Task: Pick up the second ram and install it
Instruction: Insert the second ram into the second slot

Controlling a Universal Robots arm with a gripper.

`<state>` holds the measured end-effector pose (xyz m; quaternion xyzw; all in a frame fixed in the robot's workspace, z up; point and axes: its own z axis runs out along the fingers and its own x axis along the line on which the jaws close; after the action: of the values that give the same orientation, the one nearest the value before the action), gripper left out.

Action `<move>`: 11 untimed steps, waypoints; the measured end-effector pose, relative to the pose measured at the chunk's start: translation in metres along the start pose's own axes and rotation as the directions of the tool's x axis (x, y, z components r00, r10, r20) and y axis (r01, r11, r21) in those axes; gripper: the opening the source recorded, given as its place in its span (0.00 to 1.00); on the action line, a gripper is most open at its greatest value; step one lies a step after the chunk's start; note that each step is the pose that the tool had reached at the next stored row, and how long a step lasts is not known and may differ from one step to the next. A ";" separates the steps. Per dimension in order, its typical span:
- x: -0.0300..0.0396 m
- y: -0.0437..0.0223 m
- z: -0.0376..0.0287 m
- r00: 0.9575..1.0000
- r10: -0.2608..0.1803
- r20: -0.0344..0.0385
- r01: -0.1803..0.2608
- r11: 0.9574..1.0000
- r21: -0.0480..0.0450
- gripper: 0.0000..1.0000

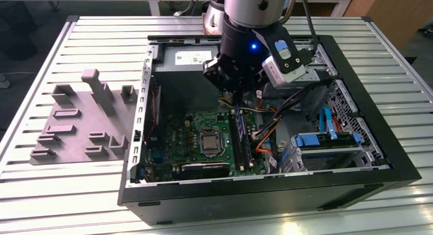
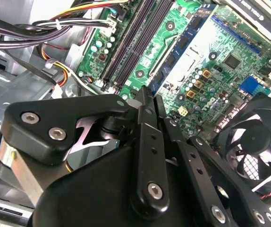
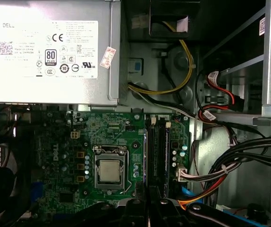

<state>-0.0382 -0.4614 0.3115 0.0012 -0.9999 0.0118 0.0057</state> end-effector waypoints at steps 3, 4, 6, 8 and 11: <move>-0.0007 0.0000 0.0014 1.000 -0.001 0.000 0.001 1.000 0.000 0.14; -0.0008 0.0000 0.0020 1.000 -0.001 0.000 0.001 1.000 0.000 0.14; -0.0008 0.0001 0.0045 1.000 -0.002 0.000 0.002 1.000 0.000 0.14; -0.0009 0.0002 0.0078 1.000 -0.002 0.000 0.002 1.000 0.000 0.14; -0.0009 0.0003 0.0132 1.000 -0.002 0.000 0.002 1.000 0.000 0.14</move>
<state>-0.0374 -0.4615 0.2984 0.0021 -0.9999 0.0117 0.0056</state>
